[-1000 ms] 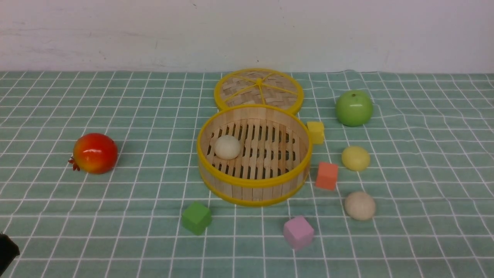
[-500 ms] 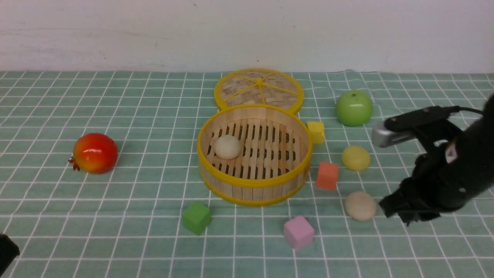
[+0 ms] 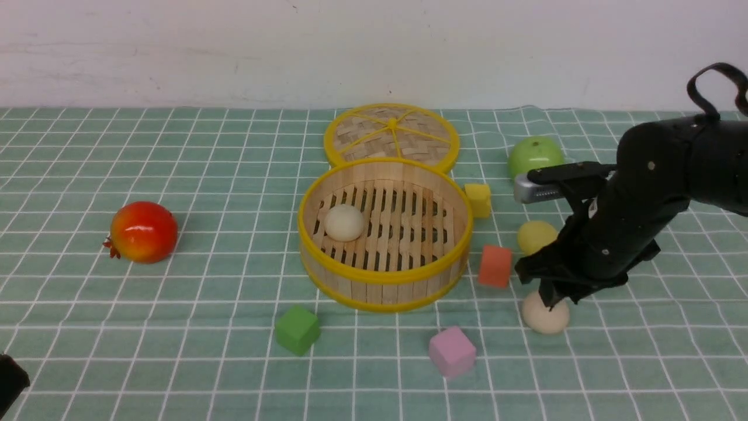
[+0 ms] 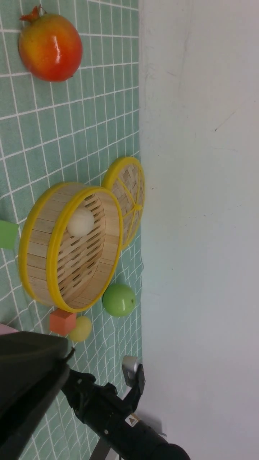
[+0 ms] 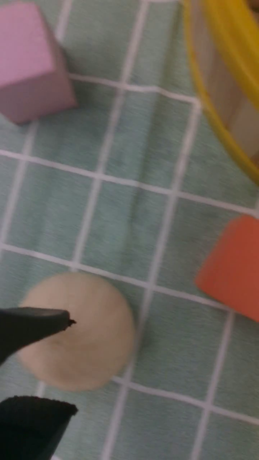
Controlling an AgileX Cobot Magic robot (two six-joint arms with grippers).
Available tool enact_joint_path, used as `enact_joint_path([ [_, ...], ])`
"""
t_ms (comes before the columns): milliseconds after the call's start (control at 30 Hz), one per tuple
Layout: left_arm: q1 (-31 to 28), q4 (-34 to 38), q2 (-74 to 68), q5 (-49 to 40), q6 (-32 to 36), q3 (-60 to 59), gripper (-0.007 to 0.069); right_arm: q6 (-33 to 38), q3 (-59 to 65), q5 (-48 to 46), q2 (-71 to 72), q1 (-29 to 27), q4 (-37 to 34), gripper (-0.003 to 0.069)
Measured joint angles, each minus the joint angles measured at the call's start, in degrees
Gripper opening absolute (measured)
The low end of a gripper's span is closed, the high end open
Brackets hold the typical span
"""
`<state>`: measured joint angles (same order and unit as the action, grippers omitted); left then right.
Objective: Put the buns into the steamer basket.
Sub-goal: Use the right arm to grab a steamed stuffed bun
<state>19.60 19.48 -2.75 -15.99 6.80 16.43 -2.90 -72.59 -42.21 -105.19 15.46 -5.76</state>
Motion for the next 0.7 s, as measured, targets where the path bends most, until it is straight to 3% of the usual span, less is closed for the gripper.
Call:
enact_joint_path([
  [700,0.0,0.0,0.0,0.0,0.0,0.0,-0.0003,2.5,-0.3,5.1,-2.6,-0.9,-3.1,0.0239],
])
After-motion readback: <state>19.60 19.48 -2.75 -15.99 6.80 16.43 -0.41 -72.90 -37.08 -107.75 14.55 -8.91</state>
